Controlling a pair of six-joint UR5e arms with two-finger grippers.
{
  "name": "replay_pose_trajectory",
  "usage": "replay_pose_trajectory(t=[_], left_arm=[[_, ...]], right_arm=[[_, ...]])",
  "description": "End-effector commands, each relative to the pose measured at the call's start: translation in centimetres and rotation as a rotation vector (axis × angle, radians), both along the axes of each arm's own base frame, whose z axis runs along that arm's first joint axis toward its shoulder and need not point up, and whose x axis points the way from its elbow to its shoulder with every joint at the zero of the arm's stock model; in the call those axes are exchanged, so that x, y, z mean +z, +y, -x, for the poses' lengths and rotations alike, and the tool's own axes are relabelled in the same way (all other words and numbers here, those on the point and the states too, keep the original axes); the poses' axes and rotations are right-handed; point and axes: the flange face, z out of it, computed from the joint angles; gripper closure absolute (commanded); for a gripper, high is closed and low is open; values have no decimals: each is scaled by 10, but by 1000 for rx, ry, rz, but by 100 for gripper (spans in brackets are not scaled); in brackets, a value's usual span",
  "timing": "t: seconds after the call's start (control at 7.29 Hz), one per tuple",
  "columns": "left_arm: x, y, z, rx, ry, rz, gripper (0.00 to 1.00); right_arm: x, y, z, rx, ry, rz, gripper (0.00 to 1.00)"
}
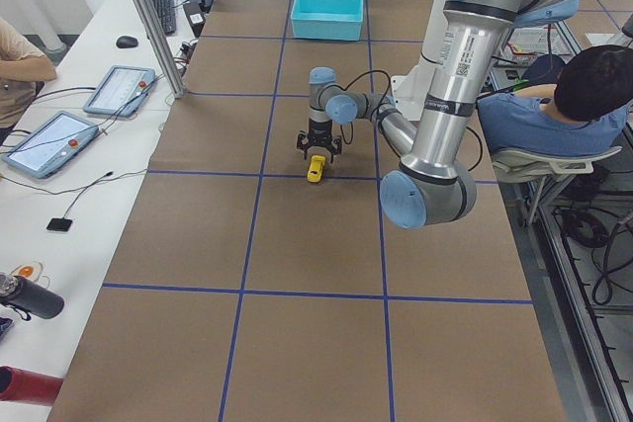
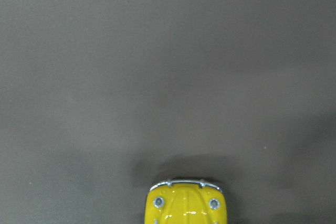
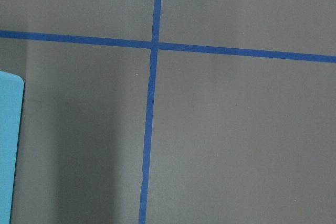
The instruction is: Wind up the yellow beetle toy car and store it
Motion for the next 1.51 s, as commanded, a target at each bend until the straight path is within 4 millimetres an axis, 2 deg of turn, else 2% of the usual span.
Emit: replay_pose_trajectory(t=[0.0,0.14,0.41,0.55,0.69,1.1,1.37], left_arm=[[1,-1,-1,2,7,0,27],[1,-3,-3,2,25,-13,37],[-4,-8,0,-9,46,-27,81],[-7,-12,4,-22,51,-30,96],[-8,-22,14,-44,53,-30,100],[-11,-50,46,-111,61,-32,100],[-17,-67,68,-123,136,7,100]], right_arm=[[0,0,0,-1,0,0,0],[0,0,0,1,0,0,0],[0,0,0,-1,0,0,0],[0,0,0,1,0,0,0],[0,0,0,-1,0,0,0],[0,0,0,-1,0,0,0],[0,0,0,-1,0,0,0]])
